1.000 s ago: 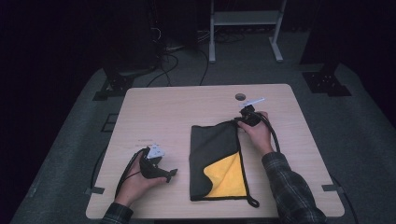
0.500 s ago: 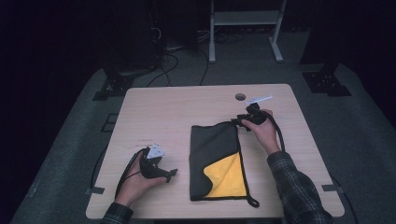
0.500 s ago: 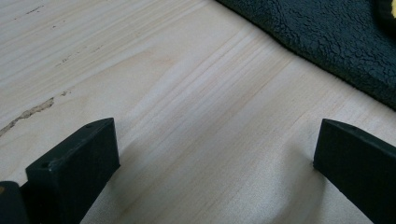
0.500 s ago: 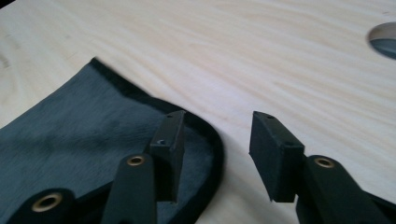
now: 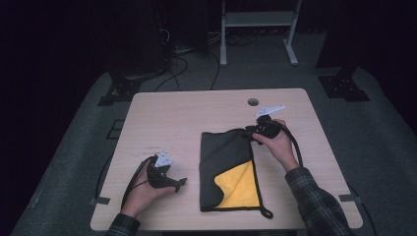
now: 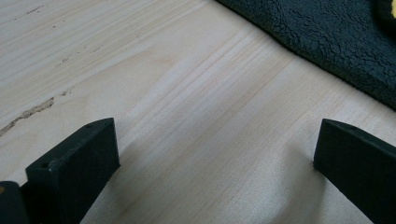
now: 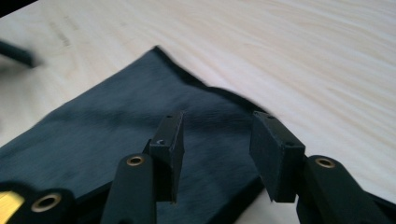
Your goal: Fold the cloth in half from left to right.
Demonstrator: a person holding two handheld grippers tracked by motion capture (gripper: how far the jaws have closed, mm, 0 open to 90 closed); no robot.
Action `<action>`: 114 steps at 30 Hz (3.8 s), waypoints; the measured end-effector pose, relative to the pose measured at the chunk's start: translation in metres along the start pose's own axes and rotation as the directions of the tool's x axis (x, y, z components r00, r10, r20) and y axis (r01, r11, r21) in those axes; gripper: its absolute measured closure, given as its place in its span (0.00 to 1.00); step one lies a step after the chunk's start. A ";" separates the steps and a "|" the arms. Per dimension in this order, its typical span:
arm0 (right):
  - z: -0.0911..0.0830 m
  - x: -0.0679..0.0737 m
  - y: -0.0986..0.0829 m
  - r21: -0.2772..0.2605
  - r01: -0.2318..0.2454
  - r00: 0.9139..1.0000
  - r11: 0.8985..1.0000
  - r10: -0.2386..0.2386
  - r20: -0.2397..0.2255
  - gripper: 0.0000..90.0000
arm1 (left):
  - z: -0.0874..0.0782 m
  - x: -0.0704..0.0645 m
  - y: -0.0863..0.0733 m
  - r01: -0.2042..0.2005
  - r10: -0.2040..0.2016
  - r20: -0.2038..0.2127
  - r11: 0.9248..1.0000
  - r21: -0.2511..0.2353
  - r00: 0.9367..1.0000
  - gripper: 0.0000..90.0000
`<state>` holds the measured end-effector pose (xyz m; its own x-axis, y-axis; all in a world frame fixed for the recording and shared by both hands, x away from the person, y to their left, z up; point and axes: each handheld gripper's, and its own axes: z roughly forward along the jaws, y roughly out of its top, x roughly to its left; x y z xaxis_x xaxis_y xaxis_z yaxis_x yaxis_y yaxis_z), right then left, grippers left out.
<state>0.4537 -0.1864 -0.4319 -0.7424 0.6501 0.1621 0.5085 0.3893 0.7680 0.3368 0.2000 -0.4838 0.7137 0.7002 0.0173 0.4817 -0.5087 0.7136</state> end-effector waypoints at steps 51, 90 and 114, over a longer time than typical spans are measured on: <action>0.037 0.131 -0.042 0.075 0.331 0.911 0.941 -0.298 -0.285 0.92 | 0.000 0.000 0.000 0.002 -0.002 0.000 1.000 0.003 1.000 0.00; -0.049 0.108 -0.077 0.056 0.235 0.930 0.970 -0.208 -0.304 0.93 | 0.000 0.000 0.000 0.000 0.000 -0.001 1.000 0.004 1.000 0.00; -0.074 0.099 -0.115 0.132 0.216 0.940 0.967 -0.169 -0.297 0.90 | 0.000 0.000 0.000 0.002 -0.002 -0.002 1.000 0.000 1.000 0.00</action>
<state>0.2890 -0.2154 -0.4586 -0.9132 0.3516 0.2060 0.3893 0.6034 0.6960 0.3368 0.1998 -0.4837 0.7118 0.7022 0.0169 0.4831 -0.5070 0.7138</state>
